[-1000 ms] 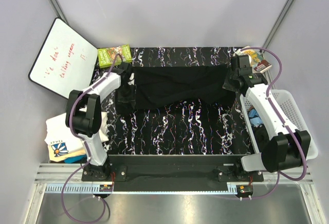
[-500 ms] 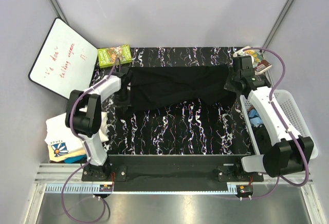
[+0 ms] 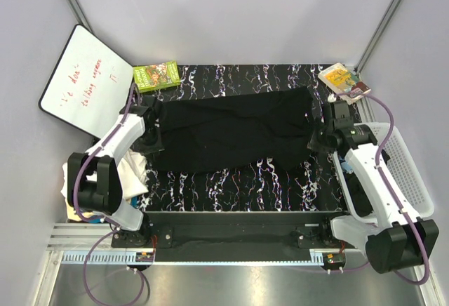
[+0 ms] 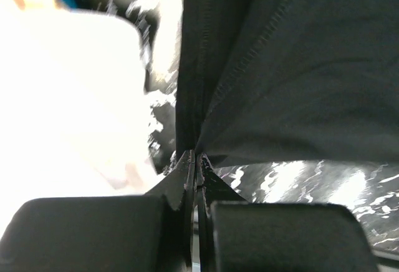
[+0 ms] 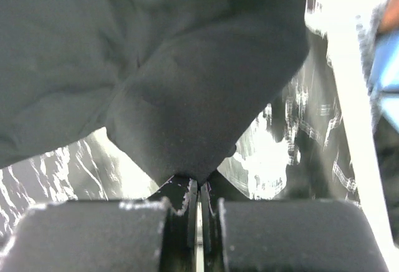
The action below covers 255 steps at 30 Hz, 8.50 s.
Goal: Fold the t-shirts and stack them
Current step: Grap the side of the flattened tshirt closest away from the robot with both arms, then fold the other side of the tshirt into a rectangle, then rotate the tshirt 90 degrees
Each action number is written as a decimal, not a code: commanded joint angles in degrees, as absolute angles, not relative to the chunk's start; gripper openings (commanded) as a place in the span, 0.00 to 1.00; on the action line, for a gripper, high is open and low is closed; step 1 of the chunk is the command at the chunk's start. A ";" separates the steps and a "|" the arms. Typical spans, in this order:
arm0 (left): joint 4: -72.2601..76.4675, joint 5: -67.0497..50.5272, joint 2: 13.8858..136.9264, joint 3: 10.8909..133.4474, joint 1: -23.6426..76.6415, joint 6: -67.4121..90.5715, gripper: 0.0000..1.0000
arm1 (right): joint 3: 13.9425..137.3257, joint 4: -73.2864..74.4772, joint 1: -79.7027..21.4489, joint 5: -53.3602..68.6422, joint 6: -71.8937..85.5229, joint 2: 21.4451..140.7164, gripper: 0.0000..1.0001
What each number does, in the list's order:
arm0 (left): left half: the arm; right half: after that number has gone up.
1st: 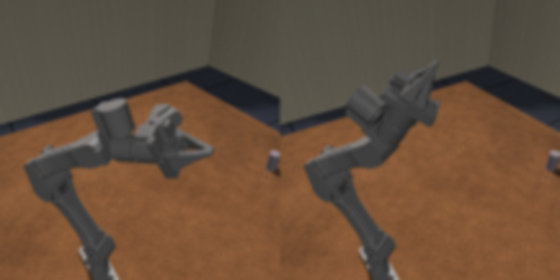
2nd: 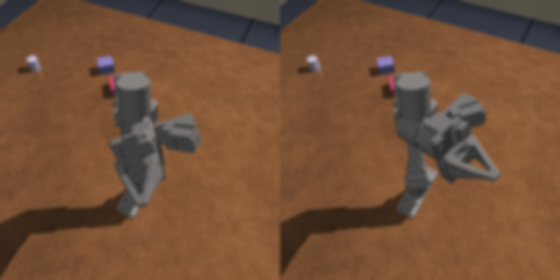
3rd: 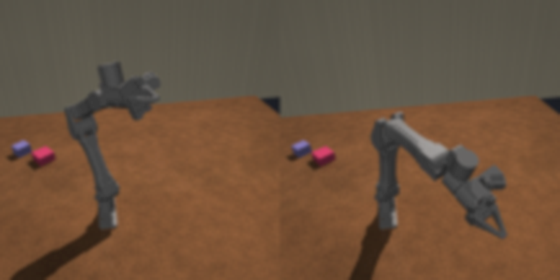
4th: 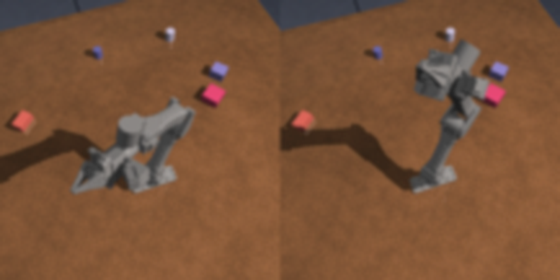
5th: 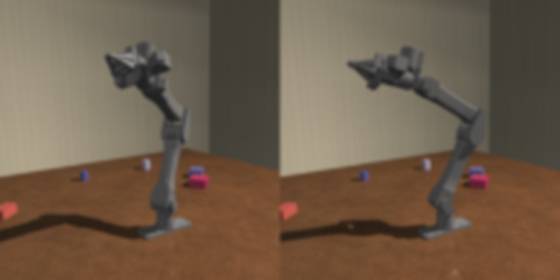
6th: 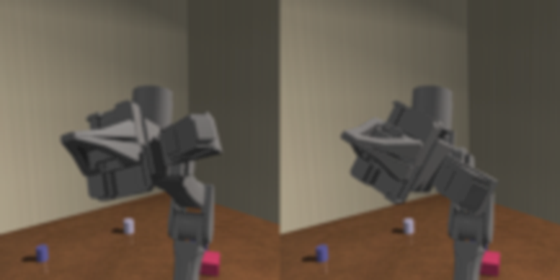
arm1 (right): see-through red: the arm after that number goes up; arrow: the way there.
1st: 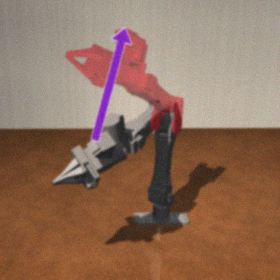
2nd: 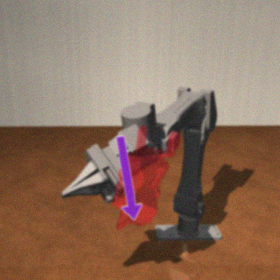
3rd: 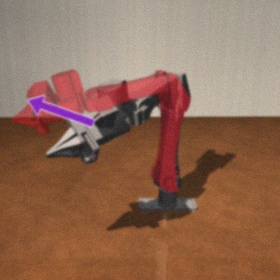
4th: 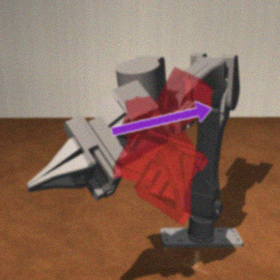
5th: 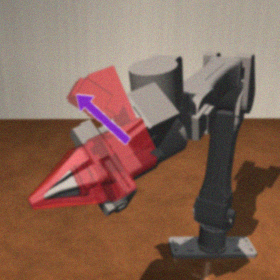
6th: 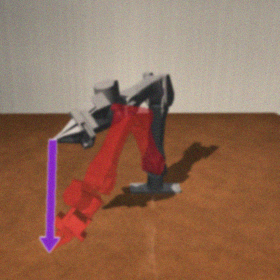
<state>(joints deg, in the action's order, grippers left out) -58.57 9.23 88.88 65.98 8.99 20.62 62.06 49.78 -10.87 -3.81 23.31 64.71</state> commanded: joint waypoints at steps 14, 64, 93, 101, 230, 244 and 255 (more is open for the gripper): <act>-63.37 5.19 86.57 70.12 3.60 22.06 0.00 | 57.12 65.92 -11.34 2.11 31.29 68.65 0.00; -65.48 3.34 117.34 105.21 -2.81 19.87 0.99 | 133.85 56.42 -2.20 12.40 31.64 138.34 0.32; -58.89 6.50 122.08 101.78 3.52 17.84 0.26 | 104.23 39.46 -6.33 26.54 35.51 128.40 0.59; -58.62 7.82 122.61 101.16 3.52 18.28 0.00 | 108.01 38.41 -7.38 27.25 36.83 131.75 0.34; -68.37 -2.89 132.10 110.66 28.83 13.27 0.00 | 121.54 47.19 -12.22 1.48 24.26 139.47 0.00; -65.56 -7.85 126.21 96.94 30.32 14.85 0.00 | 159.79 50.81 -12.22 3.69 24.26 163.04 0.00; -65.66 -0.18 110.93 97.30 30.50 19.07 0.49 | 136.87 46.50 -12.13 -3.68 17.67 137.22 0.04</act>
